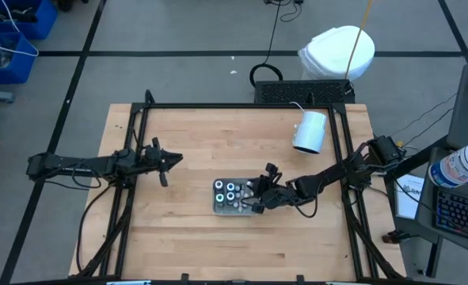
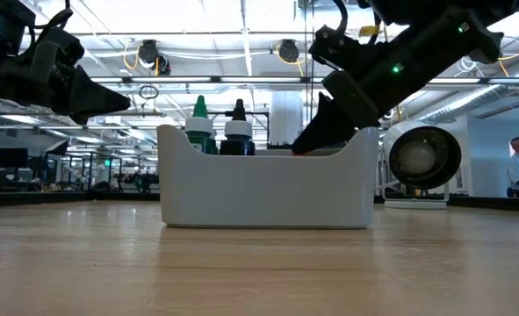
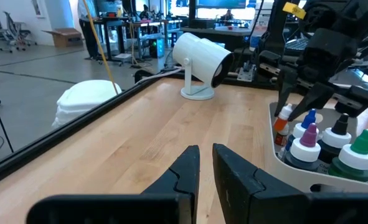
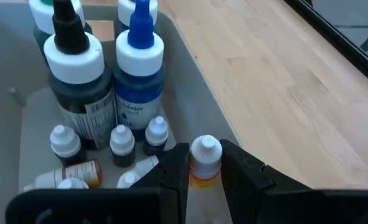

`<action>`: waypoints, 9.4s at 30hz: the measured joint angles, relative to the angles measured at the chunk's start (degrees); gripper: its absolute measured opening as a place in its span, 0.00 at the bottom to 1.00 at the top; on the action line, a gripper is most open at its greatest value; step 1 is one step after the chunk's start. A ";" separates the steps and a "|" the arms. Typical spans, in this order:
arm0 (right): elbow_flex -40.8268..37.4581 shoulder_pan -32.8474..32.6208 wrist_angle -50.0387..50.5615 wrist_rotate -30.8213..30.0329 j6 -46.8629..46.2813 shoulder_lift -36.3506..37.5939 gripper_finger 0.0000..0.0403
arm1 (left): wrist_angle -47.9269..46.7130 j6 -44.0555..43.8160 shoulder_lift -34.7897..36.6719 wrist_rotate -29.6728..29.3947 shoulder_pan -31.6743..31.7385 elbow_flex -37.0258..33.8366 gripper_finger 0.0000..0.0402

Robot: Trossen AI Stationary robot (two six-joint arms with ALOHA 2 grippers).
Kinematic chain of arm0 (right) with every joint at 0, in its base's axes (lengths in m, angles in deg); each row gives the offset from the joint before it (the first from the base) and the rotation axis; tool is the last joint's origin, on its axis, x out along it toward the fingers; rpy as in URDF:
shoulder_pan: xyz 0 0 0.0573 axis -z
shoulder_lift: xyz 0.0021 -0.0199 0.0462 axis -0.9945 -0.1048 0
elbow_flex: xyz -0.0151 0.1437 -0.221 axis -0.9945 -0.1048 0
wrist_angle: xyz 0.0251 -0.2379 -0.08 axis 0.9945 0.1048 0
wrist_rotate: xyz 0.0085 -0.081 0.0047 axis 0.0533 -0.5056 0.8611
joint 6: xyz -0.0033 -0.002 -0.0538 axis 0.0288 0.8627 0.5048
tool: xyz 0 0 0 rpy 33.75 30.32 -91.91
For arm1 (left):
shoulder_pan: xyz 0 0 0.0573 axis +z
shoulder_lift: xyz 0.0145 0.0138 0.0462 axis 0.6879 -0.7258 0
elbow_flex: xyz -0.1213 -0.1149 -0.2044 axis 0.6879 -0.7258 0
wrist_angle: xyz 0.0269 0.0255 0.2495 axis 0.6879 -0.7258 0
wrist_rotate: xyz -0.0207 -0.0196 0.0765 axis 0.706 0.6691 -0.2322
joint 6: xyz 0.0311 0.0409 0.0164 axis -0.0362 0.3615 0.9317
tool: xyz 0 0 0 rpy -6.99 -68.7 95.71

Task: Pick & Place food coloring
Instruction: Put the small orange food coloring bottle into the gray bin, then adjust the gray bin

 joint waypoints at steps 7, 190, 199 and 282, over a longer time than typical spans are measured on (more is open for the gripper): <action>0.00 -0.11 -1.98 1.56 0.46 -0.04 0.16 | 0.02 0.00 0.01 -0.03 0.00 0.00 0.13; 10.26 -1.44 15.45 -4.75 -20.66 -7.01 0.15 | -3.85 -1.36 0.02 -0.14 0.00 0.00 0.13; 14.64 -1.60 24.92 -4.68 -20.96 -6.55 0.15 | -3.85 -1.25 0.01 -0.14 0.00 0.00 0.13; 12.87 -20.34 37.07 -18.04 -20.79 12.10 0.02 | -7.39 1.47 -0.84 17.81 -1.15 0.00 0.06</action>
